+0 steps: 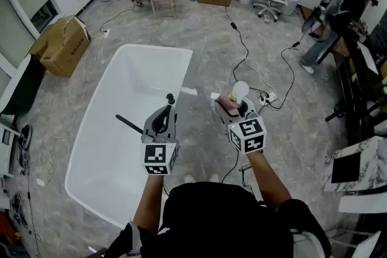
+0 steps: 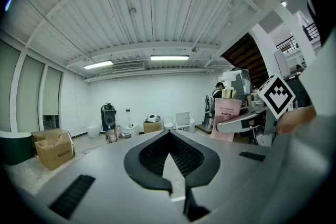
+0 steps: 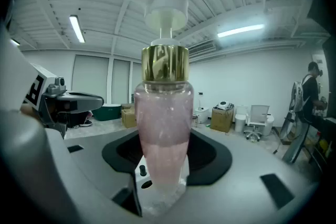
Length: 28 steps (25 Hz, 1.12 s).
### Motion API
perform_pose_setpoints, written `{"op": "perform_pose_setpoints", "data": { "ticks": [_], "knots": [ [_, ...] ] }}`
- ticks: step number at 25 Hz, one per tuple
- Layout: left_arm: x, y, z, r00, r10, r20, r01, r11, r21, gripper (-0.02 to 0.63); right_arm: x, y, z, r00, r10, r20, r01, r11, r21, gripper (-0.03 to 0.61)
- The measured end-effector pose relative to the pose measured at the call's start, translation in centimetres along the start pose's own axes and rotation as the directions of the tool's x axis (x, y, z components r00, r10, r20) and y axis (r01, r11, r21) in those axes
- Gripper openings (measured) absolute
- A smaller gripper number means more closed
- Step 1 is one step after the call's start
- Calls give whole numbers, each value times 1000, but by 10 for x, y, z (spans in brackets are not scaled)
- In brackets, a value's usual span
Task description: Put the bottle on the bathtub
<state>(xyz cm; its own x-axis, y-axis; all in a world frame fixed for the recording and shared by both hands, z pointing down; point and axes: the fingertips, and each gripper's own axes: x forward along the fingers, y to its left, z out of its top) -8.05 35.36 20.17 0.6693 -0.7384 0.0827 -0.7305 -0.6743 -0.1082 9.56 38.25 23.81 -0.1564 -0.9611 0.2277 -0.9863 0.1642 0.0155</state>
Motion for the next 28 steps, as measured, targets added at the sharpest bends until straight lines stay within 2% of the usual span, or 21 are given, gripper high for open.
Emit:
{"op": "perform_pose_setpoints", "data": {
  "ticks": [14, 22, 28],
  "knots": [
    [5, -54, -6, 1000, -15, -8, 15, 1000, 15, 12, -28, -27, -19, 1000, 27, 1, -27, 1000, 11, 238],
    [16, -48, -5, 1000, 7, -5, -7, 1000, 11, 12, -12, -36, -16, 999, 48, 2, -48, 999, 0, 238],
    [46, -25, -9, 1000, 9, -15, -9, 1000, 10, 12, 26, -43, -11, 998, 57, -2, -57, 998, 1, 238]
  ]
}}
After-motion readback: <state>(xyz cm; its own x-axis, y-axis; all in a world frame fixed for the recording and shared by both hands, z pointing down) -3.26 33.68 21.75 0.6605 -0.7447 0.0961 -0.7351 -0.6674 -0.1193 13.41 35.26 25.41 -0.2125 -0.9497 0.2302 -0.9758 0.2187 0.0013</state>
